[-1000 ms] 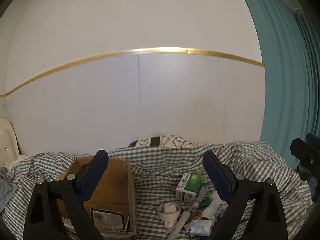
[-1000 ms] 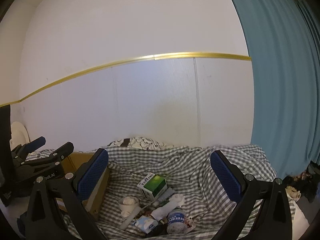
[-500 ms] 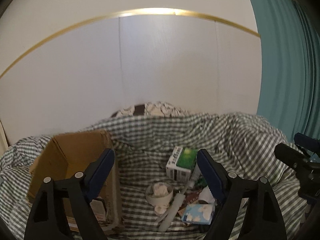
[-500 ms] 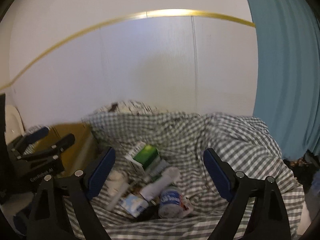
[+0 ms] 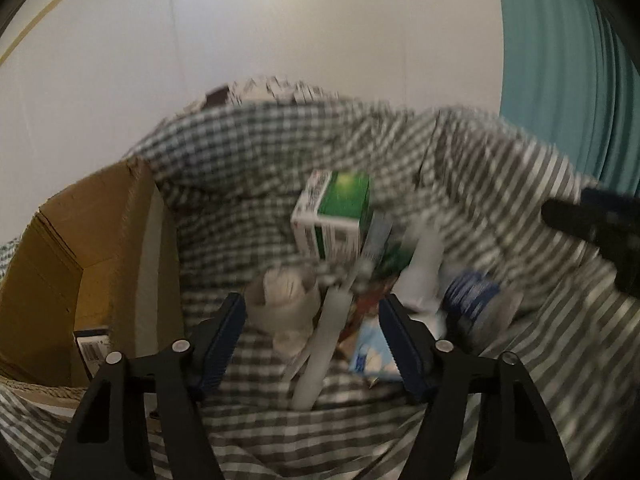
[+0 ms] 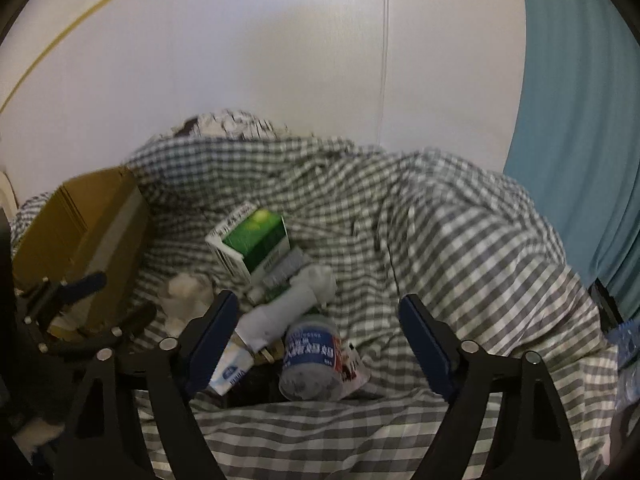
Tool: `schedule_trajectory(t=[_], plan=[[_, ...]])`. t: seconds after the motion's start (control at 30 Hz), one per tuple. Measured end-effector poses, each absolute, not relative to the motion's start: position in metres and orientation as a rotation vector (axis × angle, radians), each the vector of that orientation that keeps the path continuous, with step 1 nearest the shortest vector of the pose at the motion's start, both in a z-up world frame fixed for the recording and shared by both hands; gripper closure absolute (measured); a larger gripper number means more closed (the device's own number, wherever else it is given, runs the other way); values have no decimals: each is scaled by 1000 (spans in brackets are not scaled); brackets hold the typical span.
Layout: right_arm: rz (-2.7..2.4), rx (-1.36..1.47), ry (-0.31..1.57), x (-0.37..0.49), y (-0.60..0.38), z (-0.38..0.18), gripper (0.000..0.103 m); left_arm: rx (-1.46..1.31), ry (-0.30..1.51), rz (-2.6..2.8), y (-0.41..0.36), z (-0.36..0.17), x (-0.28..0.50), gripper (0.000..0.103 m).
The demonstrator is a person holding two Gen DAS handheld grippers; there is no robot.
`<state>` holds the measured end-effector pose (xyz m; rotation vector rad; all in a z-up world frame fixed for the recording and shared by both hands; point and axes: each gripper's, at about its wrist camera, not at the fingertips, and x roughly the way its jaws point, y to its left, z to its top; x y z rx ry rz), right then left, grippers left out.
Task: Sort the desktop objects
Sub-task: 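Grasp the white plastic tube with left gripper while right grasps the dental floss jar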
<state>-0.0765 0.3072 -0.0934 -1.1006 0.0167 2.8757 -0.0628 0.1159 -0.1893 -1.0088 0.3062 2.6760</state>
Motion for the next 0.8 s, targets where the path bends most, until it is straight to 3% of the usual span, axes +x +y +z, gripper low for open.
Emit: schedule_trajectory(t=[0.2,0.33,0.6,0.67,0.8], plan=[[2811,-1249,8,-93,310,-129,26,-1181,301,2594,112,-223,-74,38],[2755,-1384,-1,-106,309,-155,26,-1278,352,2533,113,-252,-78,48],[2673,-1570,-2,-122,309,-192,26,-1397,283,2473,105,-278,-94,54],[2655,-1607,-2,-126,308,-199,26,-1415,264,2457,103,-282,-96,66],[2582,-1665,-4,-134,310,-212,26,-1412,248,2436,105,-285,-97,72]])
